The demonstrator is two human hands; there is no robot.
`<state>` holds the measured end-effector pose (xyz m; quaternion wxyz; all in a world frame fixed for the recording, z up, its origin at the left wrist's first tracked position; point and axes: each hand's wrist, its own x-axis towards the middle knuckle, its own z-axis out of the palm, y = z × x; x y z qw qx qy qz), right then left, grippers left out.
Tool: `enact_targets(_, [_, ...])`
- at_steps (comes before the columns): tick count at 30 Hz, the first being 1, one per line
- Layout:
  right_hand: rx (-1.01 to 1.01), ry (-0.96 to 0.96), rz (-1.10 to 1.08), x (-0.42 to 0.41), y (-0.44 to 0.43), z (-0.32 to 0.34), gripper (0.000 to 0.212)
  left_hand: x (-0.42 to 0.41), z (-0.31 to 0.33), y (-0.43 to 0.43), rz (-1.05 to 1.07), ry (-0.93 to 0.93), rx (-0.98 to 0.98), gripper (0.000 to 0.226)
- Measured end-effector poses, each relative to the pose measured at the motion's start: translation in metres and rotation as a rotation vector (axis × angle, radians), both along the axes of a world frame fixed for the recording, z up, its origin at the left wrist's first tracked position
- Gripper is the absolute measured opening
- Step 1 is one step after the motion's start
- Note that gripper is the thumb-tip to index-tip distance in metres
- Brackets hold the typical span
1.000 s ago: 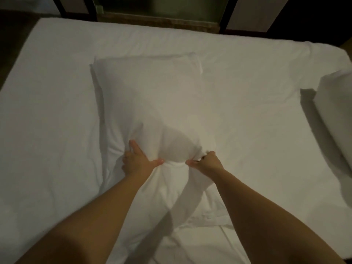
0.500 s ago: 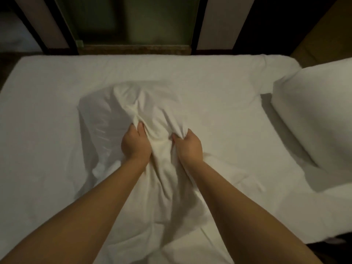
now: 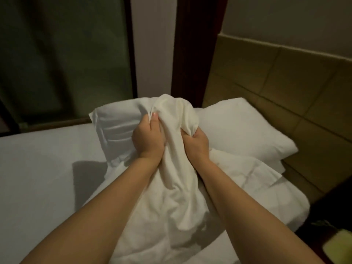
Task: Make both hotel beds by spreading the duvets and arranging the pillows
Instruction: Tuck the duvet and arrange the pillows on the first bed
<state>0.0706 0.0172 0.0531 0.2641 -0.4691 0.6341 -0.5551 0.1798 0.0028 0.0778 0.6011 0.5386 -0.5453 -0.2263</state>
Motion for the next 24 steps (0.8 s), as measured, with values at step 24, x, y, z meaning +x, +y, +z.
enact_targets(24, [0.475, 0.758, -0.706, -0.544, -0.134, 0.072, 0.031, -0.480, 0.000, -0.200, -0.554, -0.649, 0.387, 0.034])
